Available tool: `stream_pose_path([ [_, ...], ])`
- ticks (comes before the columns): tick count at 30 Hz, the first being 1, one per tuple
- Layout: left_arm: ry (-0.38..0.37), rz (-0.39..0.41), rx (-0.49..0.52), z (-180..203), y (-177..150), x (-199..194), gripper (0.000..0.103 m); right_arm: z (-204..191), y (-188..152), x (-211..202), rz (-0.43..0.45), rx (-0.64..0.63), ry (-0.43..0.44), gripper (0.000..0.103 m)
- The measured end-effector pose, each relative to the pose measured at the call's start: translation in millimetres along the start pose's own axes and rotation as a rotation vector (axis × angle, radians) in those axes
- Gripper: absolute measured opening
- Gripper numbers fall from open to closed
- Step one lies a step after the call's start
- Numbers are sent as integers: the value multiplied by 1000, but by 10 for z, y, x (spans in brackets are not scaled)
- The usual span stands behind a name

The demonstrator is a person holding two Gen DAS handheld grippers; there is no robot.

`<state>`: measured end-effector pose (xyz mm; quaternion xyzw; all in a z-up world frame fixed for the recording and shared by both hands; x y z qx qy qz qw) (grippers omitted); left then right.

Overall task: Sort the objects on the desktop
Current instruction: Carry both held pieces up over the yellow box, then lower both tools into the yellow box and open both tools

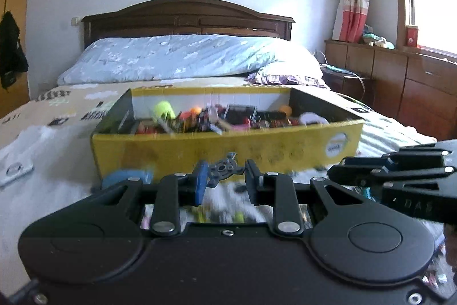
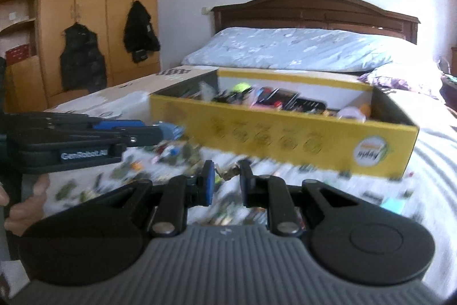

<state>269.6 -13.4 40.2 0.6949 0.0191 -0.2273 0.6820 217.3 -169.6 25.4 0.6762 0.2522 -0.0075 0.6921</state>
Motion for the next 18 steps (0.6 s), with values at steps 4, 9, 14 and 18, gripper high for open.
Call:
stream_pose_path([
  [4,2,-10,-5,-44,302,435,26,357,320,304,3,37,-36,21],
  [9,34,-21,5,-114,616,1027,26,770,618,746,-9,88,-77,21],
  [14,56,-42,-40,-214,850,1562,27,1077,762,1162,-19,101,-130,21],
  [18,113,-68,-35,-311,909,1899,27,1285,787,1421,-32,119,-174,22],
])
Point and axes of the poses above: each gripper's, at about its wrist camera, not at the fingertips, and x roughly the way its jaws point, z to its right, y to its top, the point moved 8 cm from there along x, roughly the way its jaws point, and after that the axes turned 2 degrees about z, right-handed, at the moved point
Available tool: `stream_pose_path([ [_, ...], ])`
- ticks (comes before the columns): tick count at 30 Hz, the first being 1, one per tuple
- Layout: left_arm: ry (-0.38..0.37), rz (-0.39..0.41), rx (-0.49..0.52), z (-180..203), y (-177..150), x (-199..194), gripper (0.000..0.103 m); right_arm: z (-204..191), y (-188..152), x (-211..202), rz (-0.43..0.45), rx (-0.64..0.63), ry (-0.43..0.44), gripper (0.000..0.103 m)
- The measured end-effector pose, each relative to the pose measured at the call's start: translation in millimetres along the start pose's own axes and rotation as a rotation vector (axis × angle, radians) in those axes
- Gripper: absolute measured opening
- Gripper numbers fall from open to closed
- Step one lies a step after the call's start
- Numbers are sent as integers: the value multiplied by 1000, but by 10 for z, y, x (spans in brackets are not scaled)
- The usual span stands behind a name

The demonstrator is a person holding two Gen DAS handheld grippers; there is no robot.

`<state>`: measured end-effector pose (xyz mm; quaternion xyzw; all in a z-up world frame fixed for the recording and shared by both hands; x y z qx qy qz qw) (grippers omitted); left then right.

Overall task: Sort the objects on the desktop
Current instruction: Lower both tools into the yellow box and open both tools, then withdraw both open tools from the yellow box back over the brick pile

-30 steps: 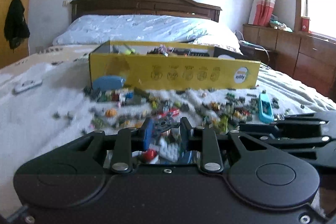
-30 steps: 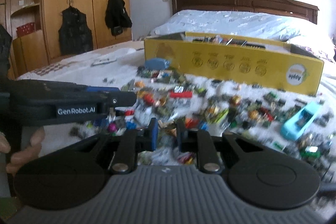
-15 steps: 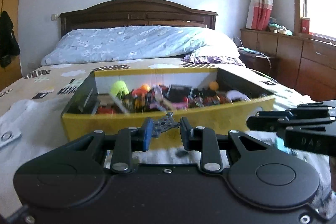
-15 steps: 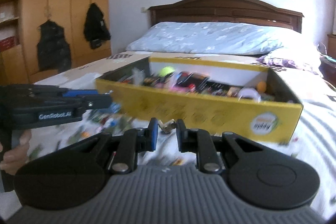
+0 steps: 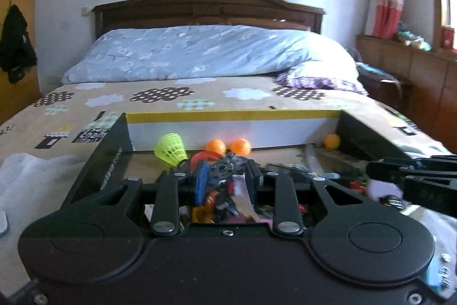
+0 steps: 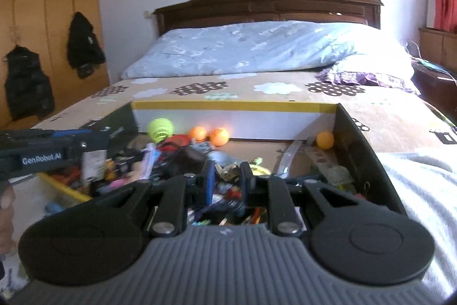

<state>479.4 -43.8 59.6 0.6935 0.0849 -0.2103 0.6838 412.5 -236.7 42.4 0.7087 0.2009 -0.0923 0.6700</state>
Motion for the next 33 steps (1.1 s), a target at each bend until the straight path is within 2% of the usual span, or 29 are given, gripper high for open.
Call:
stream_pose_path([
  [1,16,-7,-1,-27,-5,52,27,37,9,62,-1,7,-9,27],
  [2,31,-11,-7,-50,-5,106,34,80,20,108,2,18,-20,29],
  [3,40,-17,-14,-70,-9,151,41,122,20,156,0,28,-30,47],
  [4,48,-20,-22,-94,-22,178,51,142,5,172,-1,36,-30,56],
  [5,55,-20,-31,-112,-32,197,58,166,-6,192,-3,45,-34,60],
  [14,80,-44,-60,-173,-154,82,86,193,-116,133,-22,55,-30,67],
  [20,89,-48,-62,-199,-197,-215,93,28,-132,-133,-1,39,8,78],
  [24,102,-40,-47,-185,-259,-511,95,-115,-166,-360,5,28,26,81],
  [27,97,-33,-46,-139,-293,-754,97,-218,-186,-541,12,35,32,88],
  [30,88,-26,-57,-96,-357,-1020,101,-309,-217,-733,24,56,21,102],
  [33,72,-30,-56,-57,-456,-1281,102,-389,-275,-910,28,60,15,103],
])
Point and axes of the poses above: each gripper's, at about its wrist camera, not at the fingertips, and x roughly the way its jaws point, z to its right, y to its top, the point moved 8 cm from there along x, roughly the way its jaws point, and after that the axes turned 2 degrees about z, right-handed, at the moved point
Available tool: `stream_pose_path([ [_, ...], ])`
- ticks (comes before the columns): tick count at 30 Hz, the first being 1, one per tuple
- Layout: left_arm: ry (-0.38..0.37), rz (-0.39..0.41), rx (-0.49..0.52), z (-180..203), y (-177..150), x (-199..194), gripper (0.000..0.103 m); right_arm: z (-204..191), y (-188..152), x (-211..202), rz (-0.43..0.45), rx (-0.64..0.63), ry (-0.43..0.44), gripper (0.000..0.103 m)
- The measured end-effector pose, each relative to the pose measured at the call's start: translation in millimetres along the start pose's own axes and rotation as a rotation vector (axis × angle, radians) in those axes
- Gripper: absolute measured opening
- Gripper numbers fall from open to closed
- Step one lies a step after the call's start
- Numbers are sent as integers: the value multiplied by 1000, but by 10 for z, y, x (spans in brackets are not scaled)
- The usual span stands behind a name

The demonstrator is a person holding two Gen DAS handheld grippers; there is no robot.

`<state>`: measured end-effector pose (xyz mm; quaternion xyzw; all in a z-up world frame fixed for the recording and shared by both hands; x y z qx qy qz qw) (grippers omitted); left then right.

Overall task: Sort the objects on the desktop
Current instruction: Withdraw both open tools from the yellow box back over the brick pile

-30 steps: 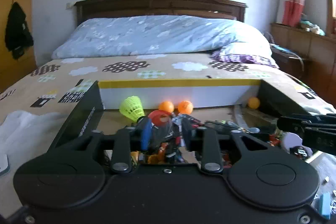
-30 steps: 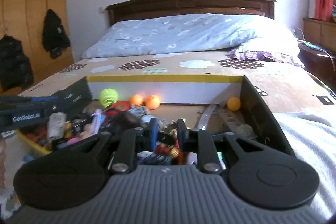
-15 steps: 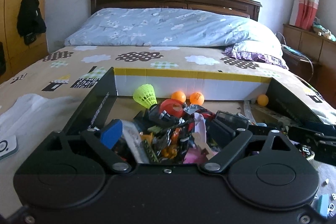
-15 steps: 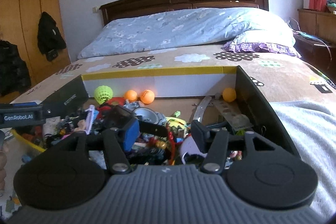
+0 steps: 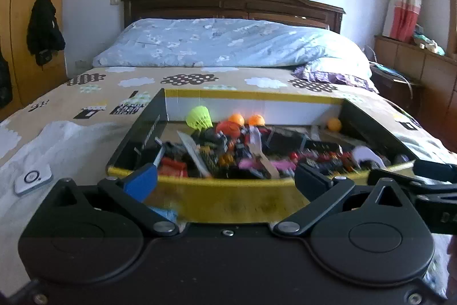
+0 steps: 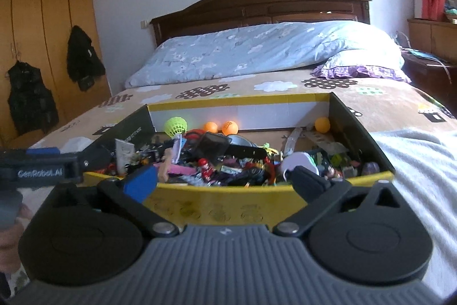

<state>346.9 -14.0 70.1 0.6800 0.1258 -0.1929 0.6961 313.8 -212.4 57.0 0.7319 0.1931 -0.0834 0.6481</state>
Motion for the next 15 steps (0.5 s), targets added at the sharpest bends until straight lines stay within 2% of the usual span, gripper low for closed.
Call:
stream_pose_path([
  [8,57,-14,-4,-84,-262,-510,102,-214,-196,-416,-34,-6,24,103],
  [15,46,-41,-25,-116,-423,-771,102,-320,-288,-661,-34,-12,11,103],
])
Point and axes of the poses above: each gripper's, at about its wrist camera, not at the fingertips, and x roughly the way its jaws point, z to its right, y to its top, the point moved 8 cm from there along x, roughly the way its jaws point, and after that the axes turned 2 degrees about z, right-handed, at the moved point
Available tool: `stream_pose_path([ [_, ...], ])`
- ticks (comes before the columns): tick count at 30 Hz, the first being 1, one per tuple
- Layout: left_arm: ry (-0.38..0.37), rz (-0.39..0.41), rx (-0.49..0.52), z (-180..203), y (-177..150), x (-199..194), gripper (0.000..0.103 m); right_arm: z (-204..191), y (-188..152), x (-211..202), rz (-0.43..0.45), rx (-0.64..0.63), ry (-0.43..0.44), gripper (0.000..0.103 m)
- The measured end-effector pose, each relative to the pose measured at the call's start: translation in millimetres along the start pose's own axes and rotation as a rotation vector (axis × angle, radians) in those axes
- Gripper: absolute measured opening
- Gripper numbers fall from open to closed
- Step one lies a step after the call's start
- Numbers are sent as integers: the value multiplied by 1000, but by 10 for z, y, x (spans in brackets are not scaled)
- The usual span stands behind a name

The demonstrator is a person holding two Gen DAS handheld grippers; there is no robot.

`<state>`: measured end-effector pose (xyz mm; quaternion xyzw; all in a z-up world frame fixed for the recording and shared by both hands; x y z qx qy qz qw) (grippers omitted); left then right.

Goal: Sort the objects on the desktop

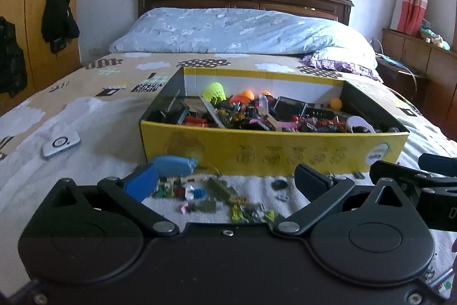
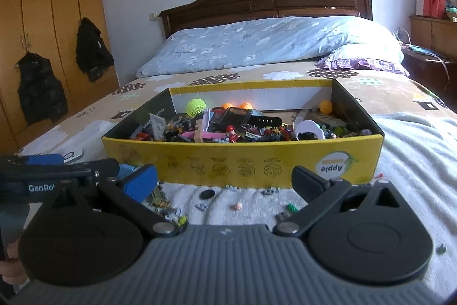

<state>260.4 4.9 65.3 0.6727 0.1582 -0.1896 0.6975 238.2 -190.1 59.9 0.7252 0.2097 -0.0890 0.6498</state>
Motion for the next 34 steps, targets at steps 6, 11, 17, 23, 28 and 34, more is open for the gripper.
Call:
stream_pose_path([
  [6,0,-12,-7,3,-118,-156,102,-62,-105,-141,-10,-2,-17,103],
  [11,8,-8,14,0,-188,-253,102,-79,-177,-205,-23,6,-41,103],
  [17,5,-7,28,30,-239,-353,102,-71,-233,-267,-29,19,-66,103],
  [23,0,-17,29,57,-281,-395,102,-94,-288,-326,-36,13,-66,103],
  [28,-30,-22,23,54,-356,-402,102,-69,-325,-366,-40,28,-72,103],
  [34,-25,-33,17,57,-540,-300,102,-17,-461,-331,-63,49,-91,103],
])
Point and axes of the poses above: each gripper's, at about its wrist camera, not at the fingertips, and x roughly the way its jaws point, z to its right, y to its top, the point moved 8 cm from there along x, roughly the way its jaws point, and after that the axes turned 2 degrees about z, right-handed, at the moved point
